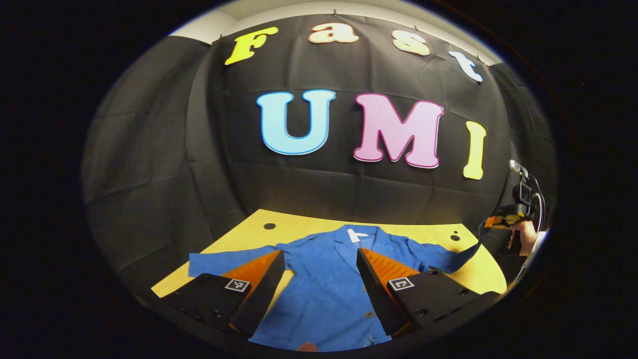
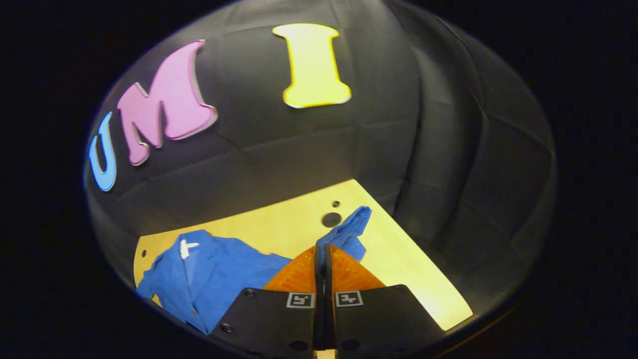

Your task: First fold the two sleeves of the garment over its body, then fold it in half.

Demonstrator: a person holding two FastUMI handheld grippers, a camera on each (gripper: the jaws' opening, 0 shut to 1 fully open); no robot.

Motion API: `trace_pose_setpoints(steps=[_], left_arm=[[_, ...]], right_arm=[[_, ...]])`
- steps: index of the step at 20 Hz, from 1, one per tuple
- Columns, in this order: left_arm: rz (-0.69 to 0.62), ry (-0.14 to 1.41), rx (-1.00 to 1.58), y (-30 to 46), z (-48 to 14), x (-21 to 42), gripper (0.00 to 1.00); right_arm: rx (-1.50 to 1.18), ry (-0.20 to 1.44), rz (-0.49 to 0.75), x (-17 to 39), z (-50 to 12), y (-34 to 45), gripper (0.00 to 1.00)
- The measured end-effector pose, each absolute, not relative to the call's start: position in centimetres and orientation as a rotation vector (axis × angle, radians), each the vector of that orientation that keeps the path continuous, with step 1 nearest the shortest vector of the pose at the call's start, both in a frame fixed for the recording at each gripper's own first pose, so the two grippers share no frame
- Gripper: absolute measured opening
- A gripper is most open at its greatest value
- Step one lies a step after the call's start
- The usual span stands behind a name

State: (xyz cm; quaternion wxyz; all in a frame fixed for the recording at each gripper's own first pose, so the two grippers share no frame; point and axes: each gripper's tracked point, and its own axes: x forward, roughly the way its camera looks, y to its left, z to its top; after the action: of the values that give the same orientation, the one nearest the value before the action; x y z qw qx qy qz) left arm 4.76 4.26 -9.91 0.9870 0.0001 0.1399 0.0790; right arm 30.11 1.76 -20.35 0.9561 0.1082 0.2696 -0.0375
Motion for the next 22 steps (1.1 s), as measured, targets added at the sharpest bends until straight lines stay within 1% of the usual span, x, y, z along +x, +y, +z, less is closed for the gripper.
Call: trace_pose_setpoints(steps=[3,4,6,9,12,14,18,20,21,22], left_arm=[[0.193,0.286,0.042,10.8,-10.6,3.5,0.83],[0.205,0.289,0.049,12.7,-10.8,3.1,0.83],[0.237,0.292,0.043,16.3,-11.0,2.4,0.83],[0.293,0.302,-0.002,20.3,-11.6,1.2,0.83],[0.341,0.327,-0.038,23.2,-12.4,-0.7,0.83],[0.38,0.35,-0.034,25.0,-13.1,-1.8,0.83],[0.434,0.402,-0.046,27.2,-13.9,-4.6,0.83],[0.454,0.407,-0.028,27.8,-13.8,-5.4,0.83],[0.458,0.407,-0.019,28.0,-13.8,-5.4,0.83],[0.459,0.41,-0.012,28.0,-13.6,-5.2,0.83]], right_arm=[[0.123,0.473,0.008,28.9,-15.0,9.6,0.01],[0.107,0.466,0.042,28.8,-14.2,12.5,0.01],[0.084,0.47,0.098,28.1,-13.3,18.4,0.01],[0.076,0.483,0.178,27.8,-13.7,28.1,0.01],[0.057,0.515,0.265,27.5,-17.1,37.3,0.0],[0.07,0.562,0.314,27.2,-20.9,43.0,0.01],[0.1,0.747,0.381,25.7,-29.5,51.9,0.0],[0.16,0.813,0.439,24.1,-32.3,54.3,0.03],[0.205,0.838,0.476,23.8,-32.3,55.6,0.1],[0.265,0.842,0.532,23.1,-31.9,57.4,0.14]])
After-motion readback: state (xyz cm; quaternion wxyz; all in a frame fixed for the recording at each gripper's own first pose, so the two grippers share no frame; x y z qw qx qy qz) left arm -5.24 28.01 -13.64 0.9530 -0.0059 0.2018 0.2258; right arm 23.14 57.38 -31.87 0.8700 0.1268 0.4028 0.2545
